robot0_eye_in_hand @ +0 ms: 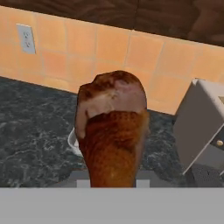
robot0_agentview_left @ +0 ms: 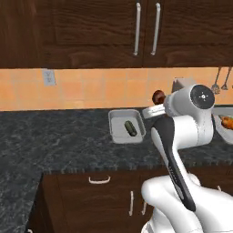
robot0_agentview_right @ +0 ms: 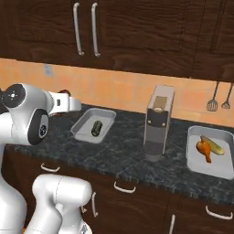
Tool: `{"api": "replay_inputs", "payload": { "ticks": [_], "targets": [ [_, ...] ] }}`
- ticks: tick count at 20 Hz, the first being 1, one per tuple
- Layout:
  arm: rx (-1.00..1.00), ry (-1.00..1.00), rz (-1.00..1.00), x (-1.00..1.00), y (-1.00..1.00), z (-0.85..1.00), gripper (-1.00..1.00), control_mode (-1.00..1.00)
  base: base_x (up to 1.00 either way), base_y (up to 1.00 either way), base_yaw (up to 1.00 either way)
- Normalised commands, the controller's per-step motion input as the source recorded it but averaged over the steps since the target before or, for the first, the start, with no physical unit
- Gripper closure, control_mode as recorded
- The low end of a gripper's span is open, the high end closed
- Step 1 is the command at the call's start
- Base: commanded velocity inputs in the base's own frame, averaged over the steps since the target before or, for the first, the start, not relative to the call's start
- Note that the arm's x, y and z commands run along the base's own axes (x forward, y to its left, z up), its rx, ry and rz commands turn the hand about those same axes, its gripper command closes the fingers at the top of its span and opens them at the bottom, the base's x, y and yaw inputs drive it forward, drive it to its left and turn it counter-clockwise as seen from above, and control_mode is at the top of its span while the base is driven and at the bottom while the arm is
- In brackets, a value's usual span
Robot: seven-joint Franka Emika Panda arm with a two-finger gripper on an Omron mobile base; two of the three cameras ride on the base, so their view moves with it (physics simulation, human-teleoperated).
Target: Place one cucumber and one chicken drumstick in each tupperware on the nearby counter, to pack two identical lunches.
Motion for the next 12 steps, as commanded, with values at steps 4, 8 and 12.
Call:
{"api": "replay_inputs", "payload": {
  "ticks": [4,8,12],
  "targets": [
    [0.00,0.00,0.00,0.00,0.00,0.00,1.00,1.00,0.87,0.51,-0.51],
    [0.00,0.00,0.00,0.00,0.00,0.00,1.00,1.00,0.28,0.00,-0.50],
    [-0.05,0.13,-0.26,0.14,-0.06,-0.87,1.00,-1.00,0.00,0.00,0.00]
  ]
}}
